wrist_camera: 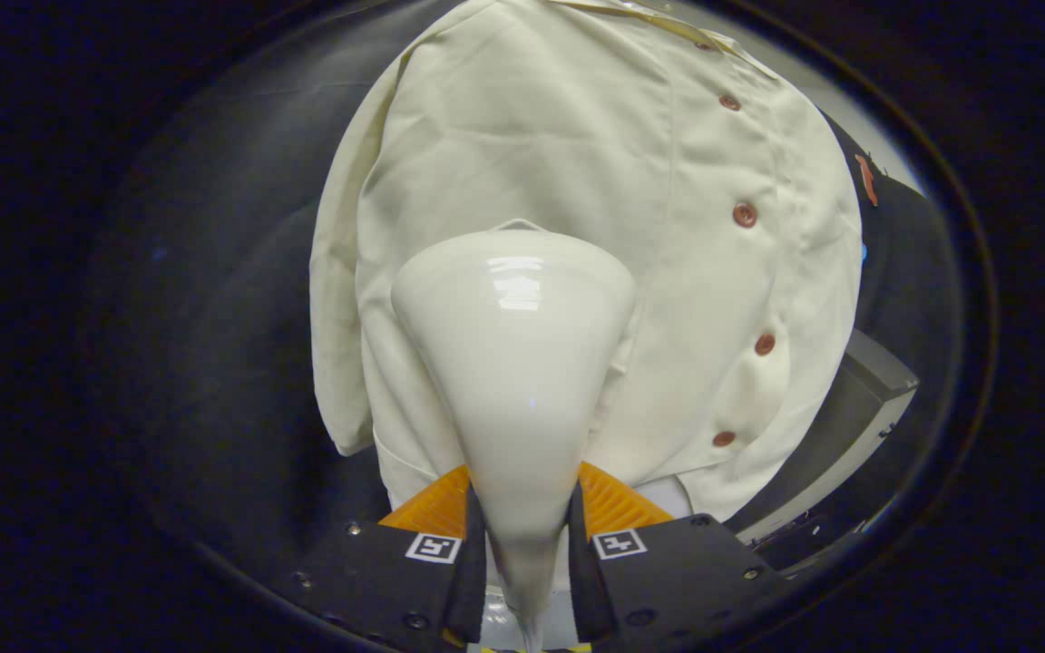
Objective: Iron the clothes twice with a garment steamer, once on the left side and once on the right side.
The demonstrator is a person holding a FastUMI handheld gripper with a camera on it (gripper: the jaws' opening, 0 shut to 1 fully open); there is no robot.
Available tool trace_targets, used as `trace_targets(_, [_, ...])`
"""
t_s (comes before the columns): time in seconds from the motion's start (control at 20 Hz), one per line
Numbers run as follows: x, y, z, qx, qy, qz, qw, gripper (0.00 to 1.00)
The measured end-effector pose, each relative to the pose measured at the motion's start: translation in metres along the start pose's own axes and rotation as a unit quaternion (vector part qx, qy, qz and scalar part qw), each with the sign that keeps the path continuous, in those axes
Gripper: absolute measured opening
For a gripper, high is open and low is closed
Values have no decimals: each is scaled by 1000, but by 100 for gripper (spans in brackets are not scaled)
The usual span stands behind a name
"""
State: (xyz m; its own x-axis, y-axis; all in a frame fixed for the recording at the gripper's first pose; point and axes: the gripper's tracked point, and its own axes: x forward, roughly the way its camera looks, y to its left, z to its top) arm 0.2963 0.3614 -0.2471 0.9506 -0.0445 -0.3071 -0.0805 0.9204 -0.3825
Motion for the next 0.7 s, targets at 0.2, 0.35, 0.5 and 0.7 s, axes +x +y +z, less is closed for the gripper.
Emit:
trace_targets(0.2, [18, 2, -27, -11, 28, -2, 1000, 38])
trace_targets(0.35, [27, 10, -45, -8, 30, 5, 1000, 38])
trace_targets(0.5, [37, 10, -58, -20, 31, -2, 999, 39])
trace_targets(0.7, [34, 16, -68, -18, 29, 17, 999, 39])
